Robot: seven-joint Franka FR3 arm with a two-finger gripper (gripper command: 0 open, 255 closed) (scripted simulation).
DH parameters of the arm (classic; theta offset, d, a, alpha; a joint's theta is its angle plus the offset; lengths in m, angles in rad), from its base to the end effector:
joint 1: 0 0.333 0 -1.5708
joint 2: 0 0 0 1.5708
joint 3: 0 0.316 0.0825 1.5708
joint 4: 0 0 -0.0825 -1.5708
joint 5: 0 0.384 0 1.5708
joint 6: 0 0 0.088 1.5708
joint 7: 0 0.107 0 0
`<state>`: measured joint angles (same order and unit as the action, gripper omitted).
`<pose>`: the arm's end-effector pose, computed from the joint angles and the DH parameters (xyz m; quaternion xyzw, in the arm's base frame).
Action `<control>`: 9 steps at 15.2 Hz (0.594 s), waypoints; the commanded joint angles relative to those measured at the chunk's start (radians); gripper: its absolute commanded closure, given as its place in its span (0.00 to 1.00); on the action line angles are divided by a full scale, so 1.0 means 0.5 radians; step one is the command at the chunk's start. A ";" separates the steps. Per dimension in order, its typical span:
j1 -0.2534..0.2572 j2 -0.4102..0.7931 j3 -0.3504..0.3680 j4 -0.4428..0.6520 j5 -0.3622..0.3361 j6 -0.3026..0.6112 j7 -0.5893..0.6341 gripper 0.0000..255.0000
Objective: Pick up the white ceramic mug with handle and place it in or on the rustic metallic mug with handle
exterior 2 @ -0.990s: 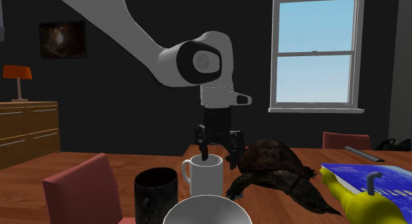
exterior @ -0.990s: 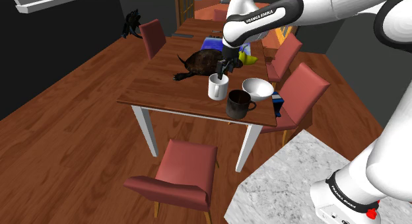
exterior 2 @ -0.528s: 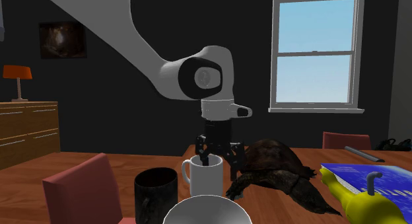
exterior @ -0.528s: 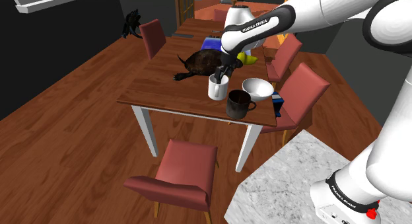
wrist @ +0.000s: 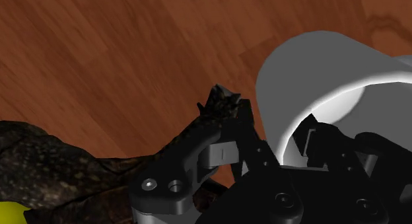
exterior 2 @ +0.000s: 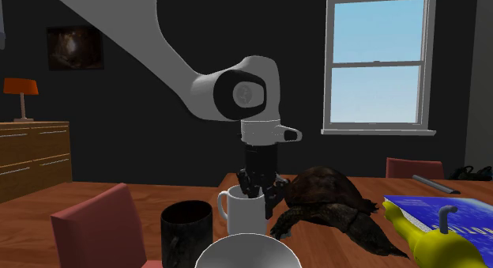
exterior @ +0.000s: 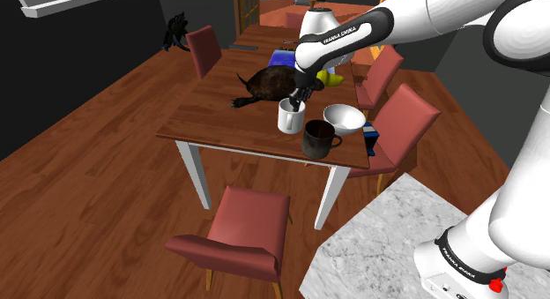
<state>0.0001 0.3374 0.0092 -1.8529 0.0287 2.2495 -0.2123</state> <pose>0.6371 0.0064 0.3465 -0.9943 -0.1016 -0.0307 0.0099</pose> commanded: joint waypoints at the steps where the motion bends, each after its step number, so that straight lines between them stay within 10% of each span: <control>1: 0.000 0.000 0.000 0.000 0.000 0.000 0.000 1.00; 9: 0.000 -0.013 0.000 0.010 0.000 -0.022 0.001 1.00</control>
<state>0.0001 0.3352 0.0091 -1.8500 0.0285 2.2440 -0.2121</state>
